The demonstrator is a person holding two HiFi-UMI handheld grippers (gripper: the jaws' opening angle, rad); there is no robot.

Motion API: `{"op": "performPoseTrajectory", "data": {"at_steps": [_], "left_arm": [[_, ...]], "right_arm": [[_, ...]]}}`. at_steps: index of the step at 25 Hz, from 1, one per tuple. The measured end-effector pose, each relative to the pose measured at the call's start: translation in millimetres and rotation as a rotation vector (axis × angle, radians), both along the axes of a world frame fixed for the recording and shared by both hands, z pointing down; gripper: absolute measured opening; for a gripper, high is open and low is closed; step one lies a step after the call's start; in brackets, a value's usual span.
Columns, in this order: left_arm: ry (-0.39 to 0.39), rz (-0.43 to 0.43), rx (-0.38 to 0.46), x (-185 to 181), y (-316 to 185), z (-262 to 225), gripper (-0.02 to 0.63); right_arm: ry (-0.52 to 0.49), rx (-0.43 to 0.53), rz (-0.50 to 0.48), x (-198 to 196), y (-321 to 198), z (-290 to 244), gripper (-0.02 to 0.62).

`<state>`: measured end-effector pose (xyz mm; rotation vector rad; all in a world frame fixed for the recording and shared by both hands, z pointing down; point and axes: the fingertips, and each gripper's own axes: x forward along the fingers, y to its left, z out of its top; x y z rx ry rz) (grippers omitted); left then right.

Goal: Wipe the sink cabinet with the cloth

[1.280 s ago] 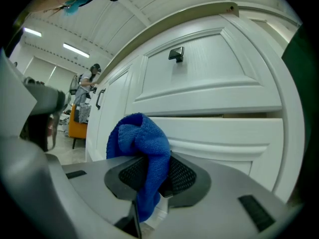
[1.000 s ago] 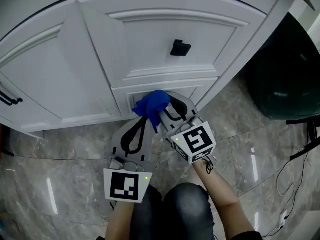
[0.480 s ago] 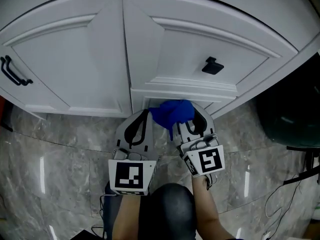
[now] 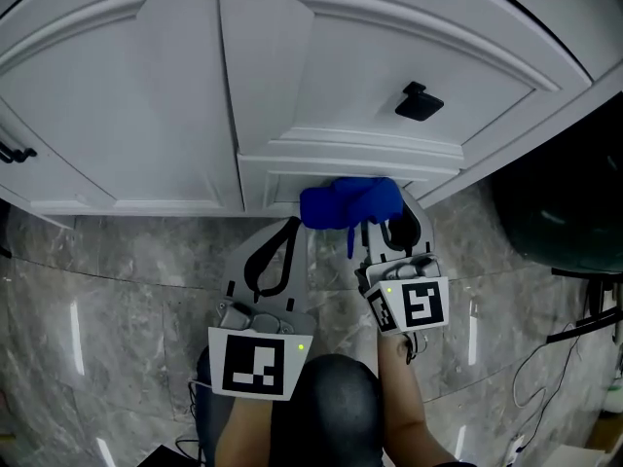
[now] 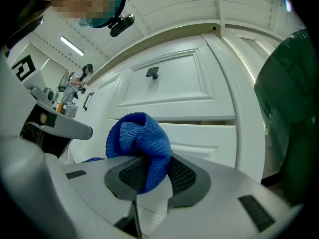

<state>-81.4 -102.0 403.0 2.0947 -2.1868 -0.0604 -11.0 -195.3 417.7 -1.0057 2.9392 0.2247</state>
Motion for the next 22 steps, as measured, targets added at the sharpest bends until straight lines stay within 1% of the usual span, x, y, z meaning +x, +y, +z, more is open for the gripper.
{"op": "performPoseTrajectory", "data": {"at_steps": [2,4,5,7,12,22], "left_arm": [[0.021,0.026,-0.015,6.6,5.3,-1.2,0.000],[0.064,0.050,-0.025,11.5,10.9,-3.6,0.000],[0.083,0.057,-0.025,12.4,13.4,-5.3,0.000],[0.095,0.060,-0.018,11.5,17.3,-8.0,0.000],[0.113,0.026,-0.017,7.9,22.2,-10.4,0.000],[0.111,-0.001,-0.008,0.8,27.0,-14.4,0.000]], "right_arm": [[0.044,0.017,0.031,6.2,-4.0,4.5,0.115],[0.088,0.023,0.088,17.9,-13.7,13.1,0.115],[0.094,0.020,0.111,23.8,-18.9,17.6,0.115],[0.090,0.019,0.134,31.0,-24.4,23.1,0.115],[0.123,0.019,0.140,33.5,-25.1,25.2,0.115],[0.099,0.012,0.152,41.0,-26.8,23.1,0.115]]}}
